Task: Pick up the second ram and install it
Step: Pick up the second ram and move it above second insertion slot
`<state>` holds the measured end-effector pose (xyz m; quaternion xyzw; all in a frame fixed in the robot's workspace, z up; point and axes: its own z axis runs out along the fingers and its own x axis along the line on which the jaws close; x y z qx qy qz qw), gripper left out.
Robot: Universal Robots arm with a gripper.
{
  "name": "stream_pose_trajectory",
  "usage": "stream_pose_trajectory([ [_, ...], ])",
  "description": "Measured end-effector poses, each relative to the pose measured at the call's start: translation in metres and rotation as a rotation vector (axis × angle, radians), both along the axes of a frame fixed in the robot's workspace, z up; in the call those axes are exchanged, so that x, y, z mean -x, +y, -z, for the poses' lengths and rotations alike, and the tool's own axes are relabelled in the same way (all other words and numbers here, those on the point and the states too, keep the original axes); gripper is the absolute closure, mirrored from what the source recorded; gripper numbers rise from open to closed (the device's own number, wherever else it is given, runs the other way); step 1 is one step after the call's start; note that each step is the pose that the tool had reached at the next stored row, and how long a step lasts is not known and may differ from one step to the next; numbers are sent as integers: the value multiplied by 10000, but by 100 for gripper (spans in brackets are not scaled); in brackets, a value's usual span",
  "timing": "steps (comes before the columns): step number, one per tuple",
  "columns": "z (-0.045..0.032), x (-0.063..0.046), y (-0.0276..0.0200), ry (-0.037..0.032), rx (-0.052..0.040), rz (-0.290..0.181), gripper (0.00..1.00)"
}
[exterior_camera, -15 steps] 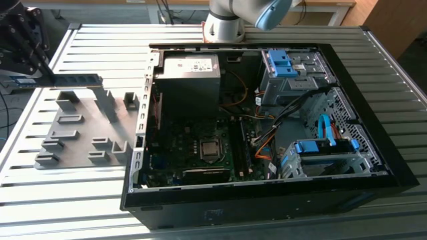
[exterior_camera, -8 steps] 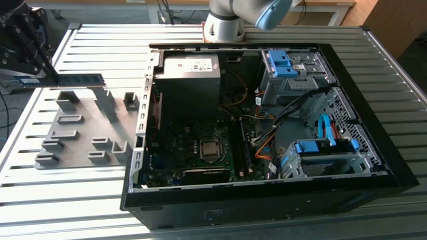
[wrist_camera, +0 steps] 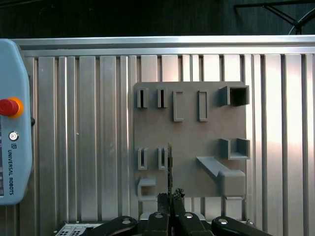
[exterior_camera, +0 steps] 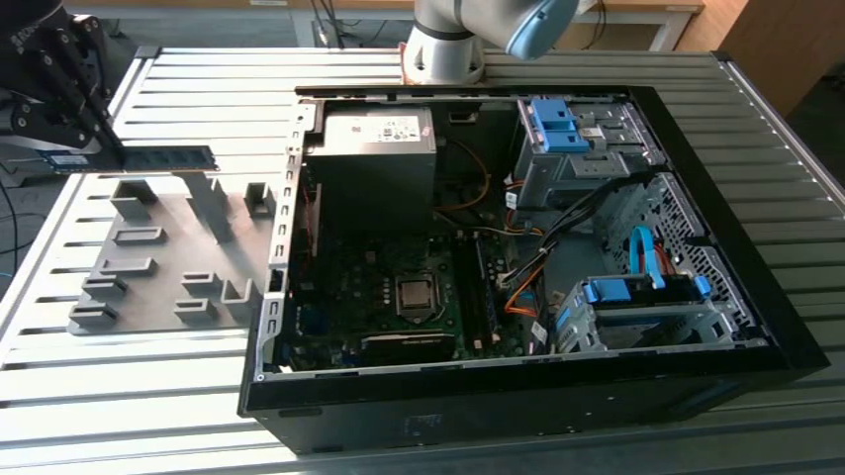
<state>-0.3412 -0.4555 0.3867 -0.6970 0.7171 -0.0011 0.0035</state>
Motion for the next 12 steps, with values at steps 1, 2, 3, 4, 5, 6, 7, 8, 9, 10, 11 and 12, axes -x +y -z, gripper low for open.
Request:
stream_pose_trajectory([
  [1, 0, -9, 0, 0, 0, 0, 86],
  [2, 0, -18, 0, 0, 0, 0, 86],
  [3, 0, -27, 0, 0, 0, 1, 86],
  [4, 0, -36, 0, -1, -1, 0, 86],
  [5, 0, -44, 0, 0, 0, 0, 86],
  [6, 0, -51, 0, 0, 0, 0, 86],
  [7, 0, -57, 0, 0, 0, 1, 86],
  [8, 0, -63, 0, 0, -1, 0, 86],
  [9, 0, -71, 0, -1, -1, 0, 86],
  [10, 0, -82, 0, 0, 0, 0, 86],
  [11, 0, -96, 0, 0, 0, 0, 86],
  [12, 0, -111, 0, 0, 0, 0, 86],
])
